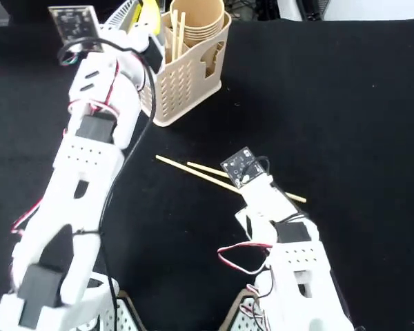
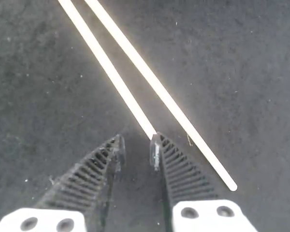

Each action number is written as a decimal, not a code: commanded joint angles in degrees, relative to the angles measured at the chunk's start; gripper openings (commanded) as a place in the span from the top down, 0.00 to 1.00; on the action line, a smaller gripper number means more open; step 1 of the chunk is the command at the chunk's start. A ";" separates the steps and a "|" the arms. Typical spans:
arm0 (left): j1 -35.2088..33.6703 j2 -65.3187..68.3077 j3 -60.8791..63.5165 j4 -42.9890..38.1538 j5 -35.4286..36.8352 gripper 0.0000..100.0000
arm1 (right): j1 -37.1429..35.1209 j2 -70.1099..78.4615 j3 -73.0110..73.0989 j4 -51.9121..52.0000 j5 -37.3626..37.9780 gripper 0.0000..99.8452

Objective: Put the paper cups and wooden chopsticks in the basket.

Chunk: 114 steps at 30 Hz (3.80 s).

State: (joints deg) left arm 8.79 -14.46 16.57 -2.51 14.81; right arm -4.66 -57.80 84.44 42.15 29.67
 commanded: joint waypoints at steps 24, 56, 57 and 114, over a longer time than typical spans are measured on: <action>-0.13 3.78 24.22 -34.37 -10.81 0.97 | -0.35 0.22 0.75 -1.05 -0.26 0.89; -5.14 -16.26 36.35 -30.24 -10.55 0.88 | -0.53 0.66 -13.67 14.24 4.92 0.80; -5.49 -18.99 36.44 -26.99 -10.46 0.88 | -0.53 0.66 -15.43 15.38 6.59 0.78; -18.95 -87.82 72.40 42.02 -13.71 0.88 | -7.30 69.23 -56.22 15.82 29.89 0.99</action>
State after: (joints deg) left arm -10.02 -101.67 89.80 39.52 0.66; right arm -10.11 11.30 27.82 57.54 58.68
